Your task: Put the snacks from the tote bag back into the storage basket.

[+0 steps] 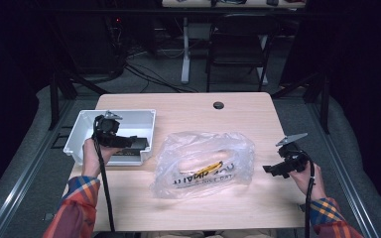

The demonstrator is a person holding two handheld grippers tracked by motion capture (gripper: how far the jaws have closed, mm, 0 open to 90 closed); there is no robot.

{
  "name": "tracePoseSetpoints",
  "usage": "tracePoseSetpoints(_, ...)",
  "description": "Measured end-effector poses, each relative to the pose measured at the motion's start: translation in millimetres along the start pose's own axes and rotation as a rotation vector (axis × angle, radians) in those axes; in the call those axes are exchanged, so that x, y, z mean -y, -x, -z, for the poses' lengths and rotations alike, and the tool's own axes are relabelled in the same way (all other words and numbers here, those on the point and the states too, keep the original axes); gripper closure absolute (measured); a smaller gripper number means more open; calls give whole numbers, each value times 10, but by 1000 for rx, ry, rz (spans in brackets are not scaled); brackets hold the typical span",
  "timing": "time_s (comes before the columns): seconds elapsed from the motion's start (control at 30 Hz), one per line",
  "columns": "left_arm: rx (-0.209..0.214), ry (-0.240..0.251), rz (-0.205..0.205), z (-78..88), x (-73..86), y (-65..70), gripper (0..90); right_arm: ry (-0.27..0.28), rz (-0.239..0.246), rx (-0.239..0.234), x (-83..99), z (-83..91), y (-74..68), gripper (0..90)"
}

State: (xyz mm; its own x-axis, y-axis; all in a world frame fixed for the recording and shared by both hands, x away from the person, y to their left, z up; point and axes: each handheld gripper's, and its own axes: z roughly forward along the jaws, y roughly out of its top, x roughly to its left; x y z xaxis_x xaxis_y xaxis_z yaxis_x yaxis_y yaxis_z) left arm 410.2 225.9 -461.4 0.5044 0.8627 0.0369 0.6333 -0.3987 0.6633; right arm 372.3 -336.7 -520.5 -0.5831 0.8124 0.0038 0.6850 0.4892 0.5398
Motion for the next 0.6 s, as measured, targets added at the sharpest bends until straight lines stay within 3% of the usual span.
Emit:
tracePoseSetpoints(0.27, 24, -40, -79, 191, 210, 334, 157, -9, 1, 1, 8, -10, 12, 82)
tracePoseSetpoints(0.6, 29, -88, -120, 274, 544, 670, 151, -11, -2, 5, -5, -20, -1, 81)
